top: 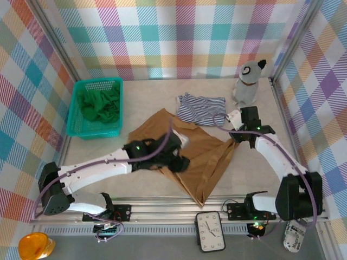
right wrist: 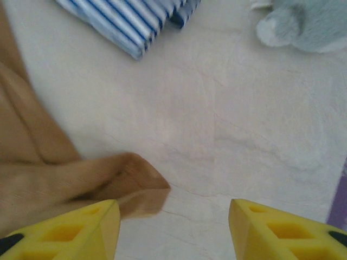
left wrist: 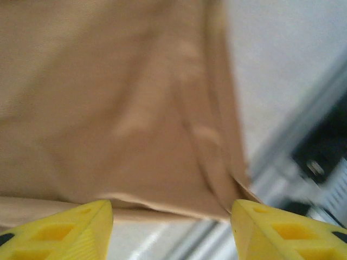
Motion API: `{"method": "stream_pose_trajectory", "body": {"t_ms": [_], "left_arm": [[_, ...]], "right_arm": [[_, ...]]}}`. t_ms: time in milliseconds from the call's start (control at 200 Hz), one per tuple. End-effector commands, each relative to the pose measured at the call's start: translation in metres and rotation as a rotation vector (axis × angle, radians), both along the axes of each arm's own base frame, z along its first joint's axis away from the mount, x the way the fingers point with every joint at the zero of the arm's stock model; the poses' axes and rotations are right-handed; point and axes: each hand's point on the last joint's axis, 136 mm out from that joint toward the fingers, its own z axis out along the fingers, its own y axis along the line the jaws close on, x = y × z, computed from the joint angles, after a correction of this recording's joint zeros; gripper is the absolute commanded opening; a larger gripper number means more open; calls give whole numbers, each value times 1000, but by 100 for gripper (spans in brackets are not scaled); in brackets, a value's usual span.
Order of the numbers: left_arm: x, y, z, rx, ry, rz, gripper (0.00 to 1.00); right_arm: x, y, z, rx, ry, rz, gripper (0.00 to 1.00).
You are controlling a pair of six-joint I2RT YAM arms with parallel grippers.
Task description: Fold and stack the tank tops
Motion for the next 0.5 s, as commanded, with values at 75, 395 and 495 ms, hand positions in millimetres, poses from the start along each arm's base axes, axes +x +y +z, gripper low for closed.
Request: {"method": "stream_pose_trajectory", "body": {"t_ms": [75,395,495], "left_arm": [[65,71,-50,145,70,259,57],[64,116,-133,388,347,380,50],[55,121,-157,377,403,418,49]], "right_arm": [[-18,60,24,601,65,-173,59],[-26,107,-27,952,266,-387,57],[-23,113,-45,933,293,-405,56]]}}
